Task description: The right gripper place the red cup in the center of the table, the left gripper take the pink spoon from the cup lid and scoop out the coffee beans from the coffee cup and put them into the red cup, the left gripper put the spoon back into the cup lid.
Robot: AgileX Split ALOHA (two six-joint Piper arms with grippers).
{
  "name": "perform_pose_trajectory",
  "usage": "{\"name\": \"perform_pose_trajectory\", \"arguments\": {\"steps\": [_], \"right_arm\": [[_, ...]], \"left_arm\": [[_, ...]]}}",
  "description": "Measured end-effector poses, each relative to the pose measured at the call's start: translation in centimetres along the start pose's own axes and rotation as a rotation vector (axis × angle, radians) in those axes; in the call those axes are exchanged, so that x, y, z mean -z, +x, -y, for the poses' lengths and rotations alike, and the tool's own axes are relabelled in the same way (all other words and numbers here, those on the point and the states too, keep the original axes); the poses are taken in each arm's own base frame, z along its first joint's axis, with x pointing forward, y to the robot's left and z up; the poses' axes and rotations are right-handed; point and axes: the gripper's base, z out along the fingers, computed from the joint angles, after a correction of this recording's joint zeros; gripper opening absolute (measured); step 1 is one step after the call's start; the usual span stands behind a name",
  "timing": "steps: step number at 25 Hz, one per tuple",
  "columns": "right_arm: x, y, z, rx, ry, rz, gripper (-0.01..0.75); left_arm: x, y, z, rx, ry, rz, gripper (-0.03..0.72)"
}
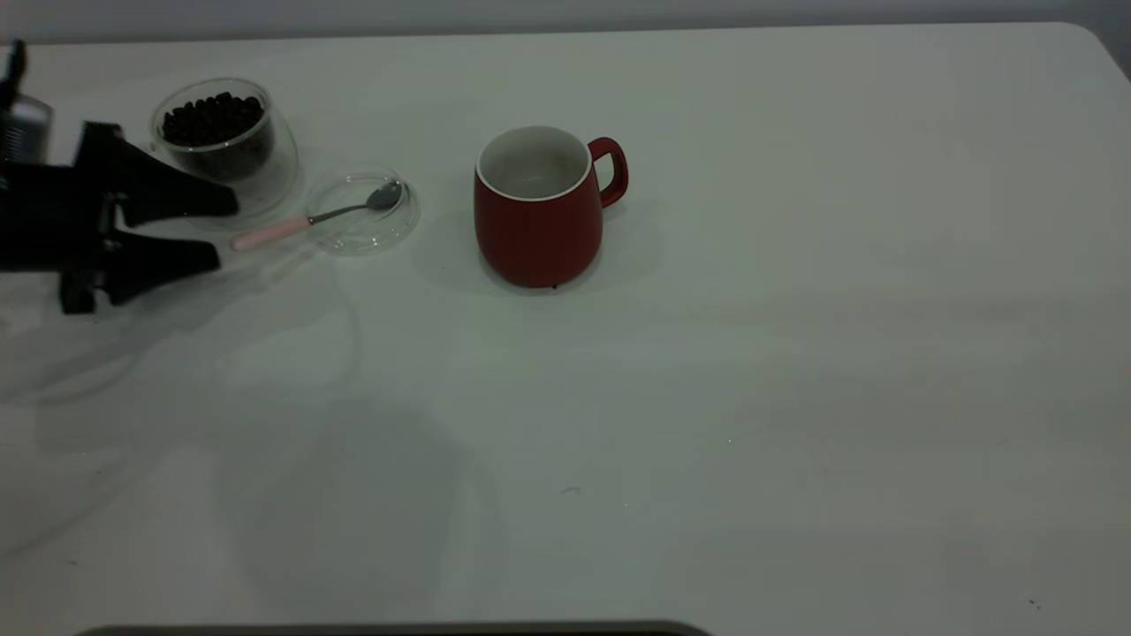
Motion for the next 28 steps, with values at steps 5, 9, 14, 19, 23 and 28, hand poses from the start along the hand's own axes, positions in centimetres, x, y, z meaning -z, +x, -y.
{"name": "perform_pose_trajectory", "arguments": {"steps": [5, 9, 14, 19, 23, 28], "right_arm": [[0.0, 0.0, 0.0, 0.000, 0.000, 0.000, 0.583], [0.0, 0.0, 0.0, 0.000, 0.000, 0.000, 0.583], [0.0, 0.0, 0.0, 0.000, 0.000, 0.000, 0.583], [0.0, 0.0, 0.0, 0.000, 0.000, 0.000, 0.583], [0.0, 0.0, 0.0, 0.000, 0.000, 0.000, 0.583], [0.0, 0.0, 0.0, 0.000, 0.000, 0.000, 0.583]], "left_arm": [[1.9, -1.4, 1.4, -0.030, 0.000, 0.030, 0.596], [3.0, -2.0, 4.0, -0.084, -0.002, -0.013, 0.594], [3.1, -3.5, 9.8, -0.244, -0.044, -0.161, 0.594], [2.6, -5.5, 16.7, -0.418, -0.272, -0.391, 0.594], [3.4, -7.0, 21.2, -0.428, -0.541, -0.511, 0.594], [5.2, -9.7, 25.9, -0.373, -0.849, -0.318, 0.593]]}}
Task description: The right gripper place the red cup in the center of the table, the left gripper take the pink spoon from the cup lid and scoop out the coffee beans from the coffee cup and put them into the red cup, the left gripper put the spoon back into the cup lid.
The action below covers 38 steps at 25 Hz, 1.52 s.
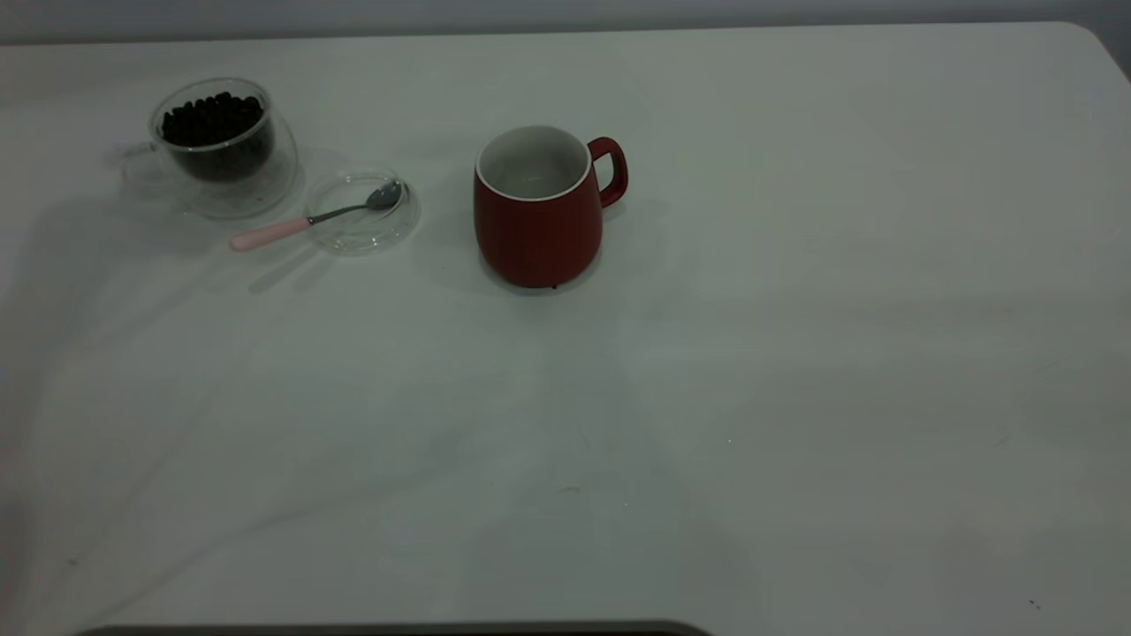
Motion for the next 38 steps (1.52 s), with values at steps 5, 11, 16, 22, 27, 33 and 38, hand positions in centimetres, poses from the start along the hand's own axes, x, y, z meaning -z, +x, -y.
{"name": "perform_pose_trajectory", "arguments": {"steps": [5, 11, 16, 22, 27, 33, 38], "right_arm": [[0.0, 0.0, 0.0, 0.000, 0.000, 0.000, 0.583], [0.0, 0.0, 0.0, 0.000, 0.000, 0.000, 0.583], [0.0, 0.0, 0.0, 0.000, 0.000, 0.000, 0.583], [0.0, 0.0, 0.0, 0.000, 0.000, 0.000, 0.583], [0.0, 0.0, 0.0, 0.000, 0.000, 0.000, 0.583], [0.0, 0.0, 0.0, 0.000, 0.000, 0.000, 0.583], [0.0, 0.0, 0.0, 0.000, 0.000, 0.000, 0.583]], "left_arm": [[3.6, 0.4, 0.4, 0.095, -0.054, 0.091, 0.592], [8.7, 3.4, 1.4, 0.065, -0.006, 0.180, 0.592], [11.3, 9.3, 1.9, 0.052, 0.024, 0.181, 0.592], [13.4, 16.6, 2.1, 0.047, 0.030, 0.208, 0.591], [12.3, 22.0, 1.8, 0.048, 0.012, 0.180, 0.591], [8.9, 28.2, 0.9, 0.045, -0.037, 0.104, 0.591], [7.3, 32.7, 0.6, 0.040, -0.045, 0.128, 0.591]]}}
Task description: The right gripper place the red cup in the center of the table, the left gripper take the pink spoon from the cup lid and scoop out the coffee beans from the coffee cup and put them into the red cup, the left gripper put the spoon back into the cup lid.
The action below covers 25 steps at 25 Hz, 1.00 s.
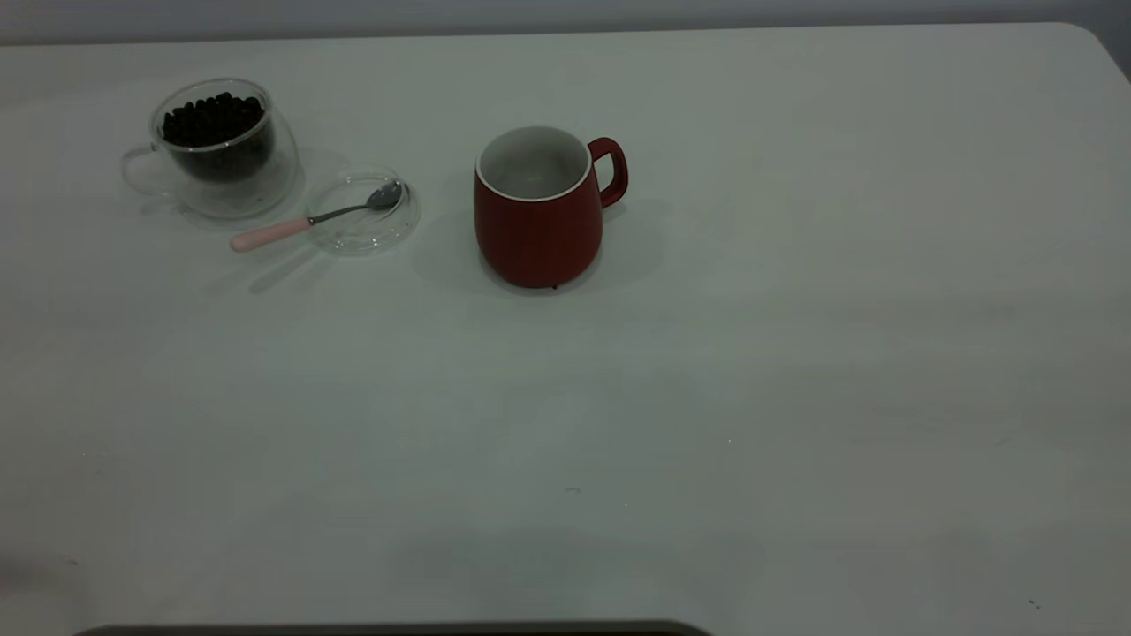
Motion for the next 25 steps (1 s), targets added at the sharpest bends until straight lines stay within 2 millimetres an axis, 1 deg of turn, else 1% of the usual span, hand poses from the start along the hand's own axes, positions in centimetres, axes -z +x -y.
{"name": "perform_pose_trajectory", "arguments": {"steps": [5, 11, 13, 16, 19, 25], "right_arm": [[0.0, 0.0, 0.0, 0.000, 0.000, 0.000, 0.583], [0.0, 0.0, 0.0, 0.000, 0.000, 0.000, 0.583], [0.0, 0.0, 0.0, 0.000, 0.000, 0.000, 0.583], [0.0, 0.0, 0.0, 0.000, 0.000, 0.000, 0.583], [0.0, 0.0, 0.0, 0.000, 0.000, 0.000, 0.583], [0.0, 0.0, 0.0, 0.000, 0.000, 0.000, 0.583]], "left_arm": [[0.0, 3.5, -0.4, -0.013, -0.011, 0.119, 0.591], [0.8, 7.4, -1.1, -0.018, -0.057, 0.368, 0.591], [1.0, 8.4, -1.2, -0.021, -0.063, 0.433, 0.591], [1.3, 9.6, -1.3, -0.023, -0.069, 0.513, 0.591], [0.8, 10.6, -1.4, -0.024, -0.069, 0.556, 0.591], [0.8, 11.6, -1.5, -0.026, -0.067, 0.629, 0.591]]}}
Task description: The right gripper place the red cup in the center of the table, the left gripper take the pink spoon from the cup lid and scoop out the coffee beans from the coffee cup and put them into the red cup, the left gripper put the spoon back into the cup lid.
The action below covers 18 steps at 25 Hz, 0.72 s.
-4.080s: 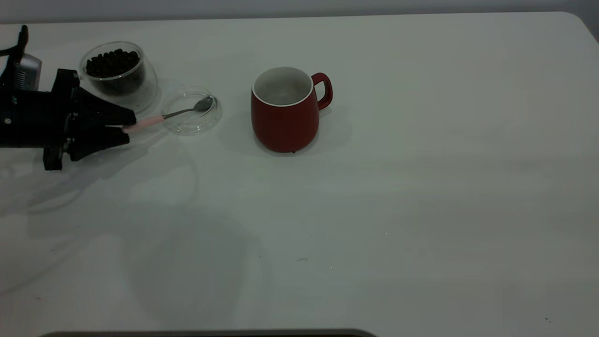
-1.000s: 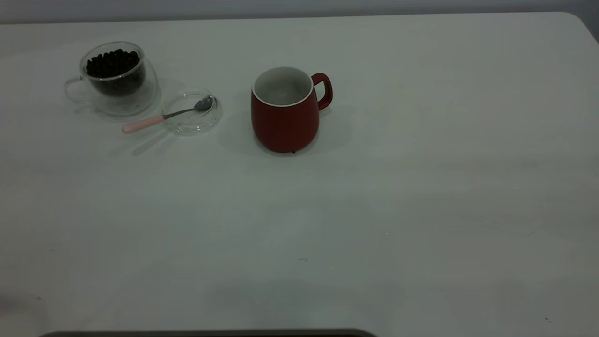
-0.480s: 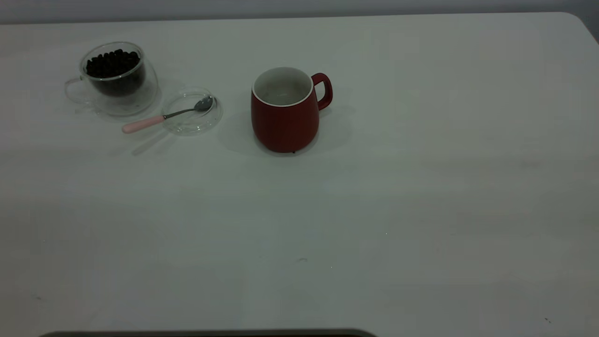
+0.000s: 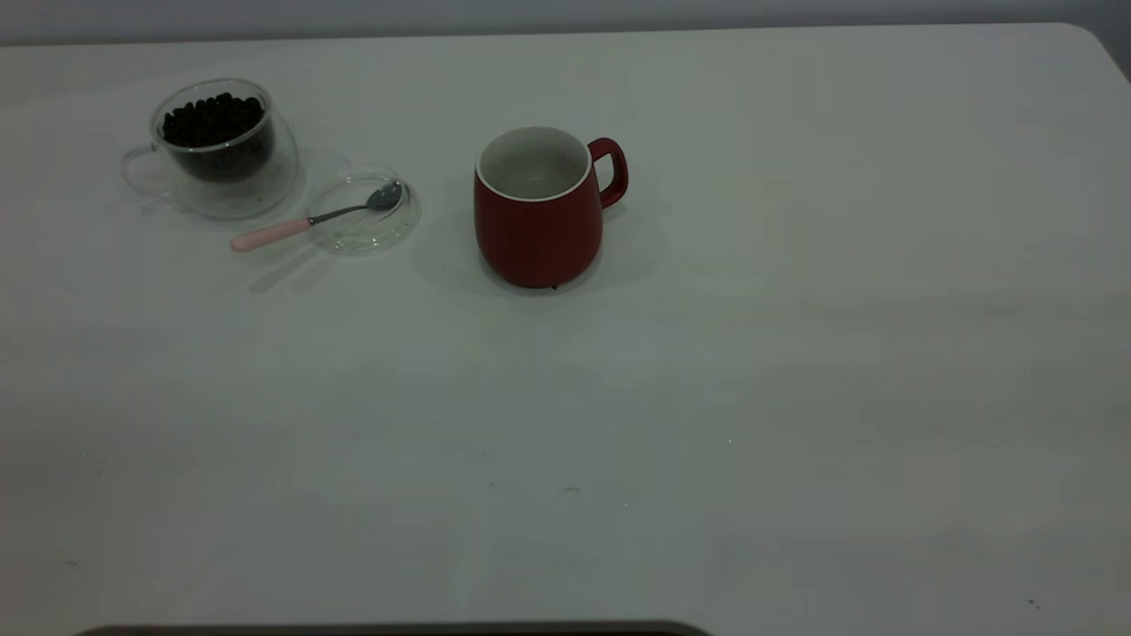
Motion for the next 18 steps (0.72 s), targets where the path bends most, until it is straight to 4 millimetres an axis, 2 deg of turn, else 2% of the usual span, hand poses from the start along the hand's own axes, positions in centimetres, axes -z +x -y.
{"name": "perform_pose_trajectory", "arguments": {"steps": [18], "right_arm": [[0.00, 0.00, 0.00, 0.000, 0.000, 0.000, 0.583]], "left_arm": [[0.10, 0.15, 0.19, -0.041, 0.021, 0.012, 0.591]]}}
